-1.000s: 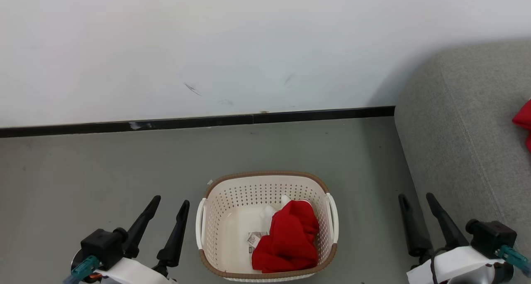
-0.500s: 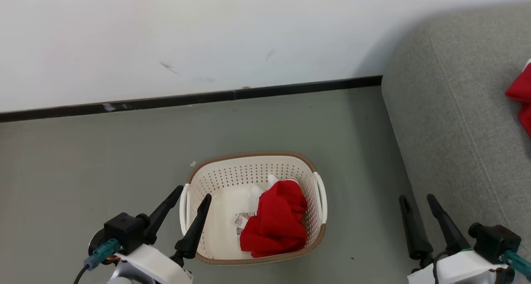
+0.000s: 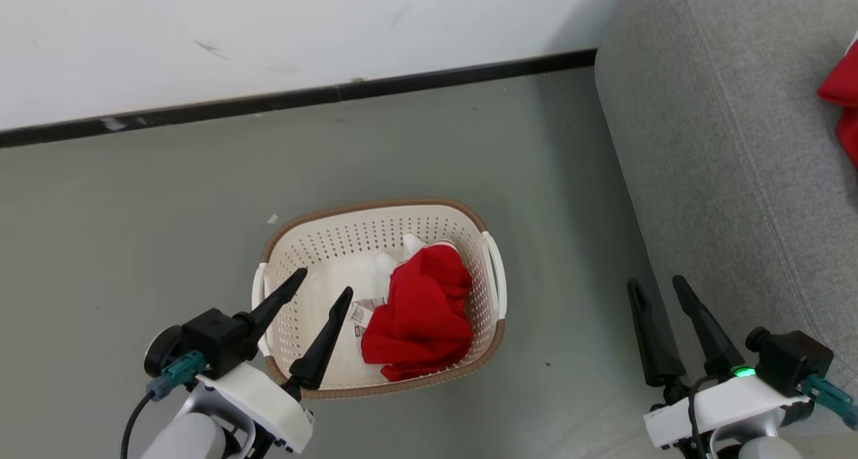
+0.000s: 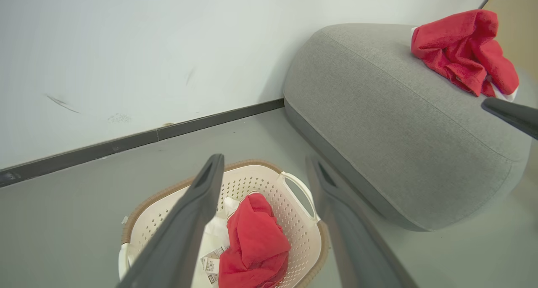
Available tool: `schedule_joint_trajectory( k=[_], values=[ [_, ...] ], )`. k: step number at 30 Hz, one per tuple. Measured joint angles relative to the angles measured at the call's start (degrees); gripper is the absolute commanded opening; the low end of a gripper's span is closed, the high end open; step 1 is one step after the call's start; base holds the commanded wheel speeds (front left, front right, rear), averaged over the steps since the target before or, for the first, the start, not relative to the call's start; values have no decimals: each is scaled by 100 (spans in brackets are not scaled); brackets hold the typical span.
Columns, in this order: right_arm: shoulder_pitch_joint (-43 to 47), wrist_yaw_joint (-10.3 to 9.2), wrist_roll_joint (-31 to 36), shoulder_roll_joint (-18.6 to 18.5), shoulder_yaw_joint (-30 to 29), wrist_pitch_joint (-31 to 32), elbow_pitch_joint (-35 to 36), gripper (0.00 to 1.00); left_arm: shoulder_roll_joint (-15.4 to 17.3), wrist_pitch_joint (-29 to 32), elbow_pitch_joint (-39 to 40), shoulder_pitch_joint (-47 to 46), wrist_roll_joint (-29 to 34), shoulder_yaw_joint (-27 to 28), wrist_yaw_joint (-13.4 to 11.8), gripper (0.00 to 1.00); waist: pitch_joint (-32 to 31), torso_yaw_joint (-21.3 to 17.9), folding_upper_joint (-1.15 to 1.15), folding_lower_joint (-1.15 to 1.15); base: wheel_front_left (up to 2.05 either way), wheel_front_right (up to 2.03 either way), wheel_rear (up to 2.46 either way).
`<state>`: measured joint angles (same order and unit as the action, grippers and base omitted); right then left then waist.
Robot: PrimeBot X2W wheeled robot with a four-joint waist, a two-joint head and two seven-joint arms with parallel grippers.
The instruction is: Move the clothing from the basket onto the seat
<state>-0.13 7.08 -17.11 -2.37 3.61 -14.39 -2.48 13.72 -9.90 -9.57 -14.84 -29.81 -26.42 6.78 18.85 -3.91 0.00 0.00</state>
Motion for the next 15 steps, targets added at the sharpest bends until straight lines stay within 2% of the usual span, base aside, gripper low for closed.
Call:
schedule_joint_trajectory(
  k=[15],
  values=[
    [-619,0,-5,-1,96,0,69,100,222,333,13,-536,130,-92,2,100,948,-374,0,0,0,0,0]
  ],
)
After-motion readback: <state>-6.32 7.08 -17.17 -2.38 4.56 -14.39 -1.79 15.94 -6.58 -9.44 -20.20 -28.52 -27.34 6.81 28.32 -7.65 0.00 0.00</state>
